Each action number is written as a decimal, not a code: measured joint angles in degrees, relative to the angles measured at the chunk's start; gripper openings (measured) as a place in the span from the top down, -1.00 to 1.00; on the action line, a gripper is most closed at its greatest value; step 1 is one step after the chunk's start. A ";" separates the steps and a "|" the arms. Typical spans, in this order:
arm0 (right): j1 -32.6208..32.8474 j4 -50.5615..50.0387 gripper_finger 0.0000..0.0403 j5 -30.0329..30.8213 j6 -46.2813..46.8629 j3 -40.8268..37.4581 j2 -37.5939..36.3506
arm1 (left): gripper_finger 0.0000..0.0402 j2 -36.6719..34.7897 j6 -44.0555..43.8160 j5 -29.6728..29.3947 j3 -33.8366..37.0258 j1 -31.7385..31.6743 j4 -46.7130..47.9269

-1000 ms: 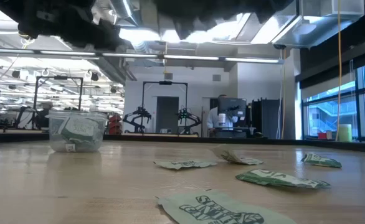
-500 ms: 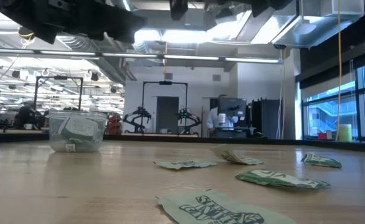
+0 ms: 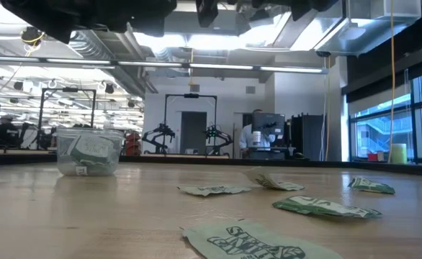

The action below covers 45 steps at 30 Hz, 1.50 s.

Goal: Pick and place Stevia / Truvia into bins
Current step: Put the dark green stevia packet into the transparent container

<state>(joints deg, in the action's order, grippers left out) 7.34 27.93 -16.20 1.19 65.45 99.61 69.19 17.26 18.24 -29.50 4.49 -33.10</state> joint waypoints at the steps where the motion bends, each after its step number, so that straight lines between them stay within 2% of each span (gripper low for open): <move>1: -0.12 -0.20 0.95 0.00 -0.01 0.00 0.00 | 0.32 0.00 0.00 0.02 0.00 0.39 0.02; 10: -1.21 -0.79 0.95 0.02 0.07 0.00 -0.02 | 0.41 0.00 3.61 0.00 0.00 2.65 0.04; 31: -1.19 -1.23 0.94 -0.03 -0.17 0.00 -0.04 | 0.91 -0.02 3.48 -0.22 -0.02 0.99 0.11; 34: -1.19 -1.35 0.85 -0.01 -0.18 0.00 -0.04 | 0.93 -0.02 3.48 -0.22 -0.02 0.99 0.13; 39: -1.19 -4.51 0.58 0.02 -0.39 0.00 -1.69 | 0.91 -0.02 1.56 -0.17 -0.05 0.99 1.00; 45: -1.19 -14.86 0.40 0.02 -2.97 0.02 -8.62 | 0.92 -0.41 -2.24 -1.71 -0.07 0.96 6.60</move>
<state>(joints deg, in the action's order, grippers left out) 6.15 13.07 -16.19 -1.78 65.47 90.99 68.78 15.01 16.53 -29.56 5.45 -26.50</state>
